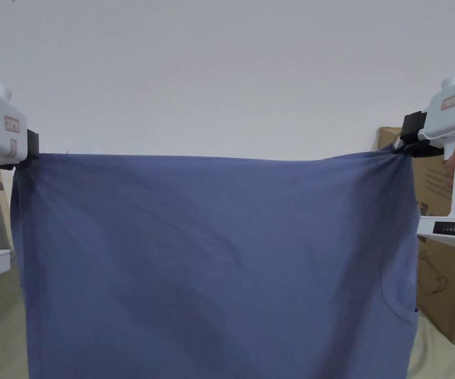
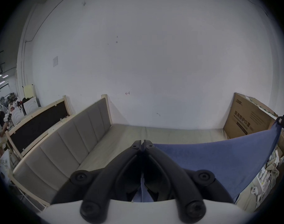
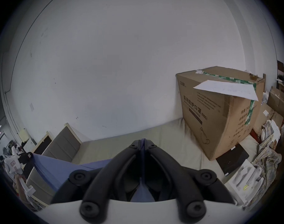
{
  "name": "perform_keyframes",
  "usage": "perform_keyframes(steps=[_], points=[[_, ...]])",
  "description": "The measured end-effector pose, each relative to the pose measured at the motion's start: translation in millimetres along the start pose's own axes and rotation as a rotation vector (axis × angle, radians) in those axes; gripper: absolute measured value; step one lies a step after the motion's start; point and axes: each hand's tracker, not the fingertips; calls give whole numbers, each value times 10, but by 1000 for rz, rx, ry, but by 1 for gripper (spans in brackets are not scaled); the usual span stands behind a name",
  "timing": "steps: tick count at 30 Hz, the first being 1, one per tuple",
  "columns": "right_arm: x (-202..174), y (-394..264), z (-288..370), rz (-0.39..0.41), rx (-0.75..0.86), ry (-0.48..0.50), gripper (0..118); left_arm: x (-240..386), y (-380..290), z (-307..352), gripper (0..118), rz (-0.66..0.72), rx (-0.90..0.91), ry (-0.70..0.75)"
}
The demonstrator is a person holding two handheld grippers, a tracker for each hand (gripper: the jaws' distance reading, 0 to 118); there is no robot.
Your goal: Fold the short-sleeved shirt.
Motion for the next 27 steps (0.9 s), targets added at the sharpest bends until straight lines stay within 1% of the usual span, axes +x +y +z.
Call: perform_keyframes(steps=[2,7,8,10,11,12,14,15,17,18,19,21,22,23,26,27], points=[[-133,131,-102,18,10,-19,4,-2,174,-85,0,2,18,5],[-505,549,-236,18,75,7,4,-146,666,-304,0,35,76,40],[-588,621,-229,18,94,11,4,-182,742,-309,0,60,99,48],[-729,774,-202,16,119,21,4,-244,921,-310,0,40,131,66],[-786,833,-180,16,140,41,4,-268,989,-296,0,52,166,94],[-873,866,-116,21,142,39,4,-296,1083,-322,0,29,165,94],[-999,952,-53,16,170,53,4,-395,1273,-409,0,69,182,104],[-1063,1005,-27,20,176,49,4,-439,1398,-475,0,55,181,103],[-1158,1046,11,41,212,49,4,-450,1459,-459,0,67,243,120],[-1190,1056,18,63,223,40,4,-439,1496,-502,0,15,228,123],[-1207,1025,15,68,240,33,4,-448,1486,-552,0,21,232,126],[-1182,964,-77,95,222,36,4,-494,1411,-673,0,4,205,120],[-1161,886,-147,97,213,29,4,-412,1168,-600,0,23,209,108],[-1137,816,-231,99,186,15,4,-404,1060,-655,0,22,185,102],[-1024,514,-559,80,111,28,4,-420,773,-1095,0,-2,75,119],[-999,382,-695,82,95,22,4,-424,643,-1251,0,8,68,114]])
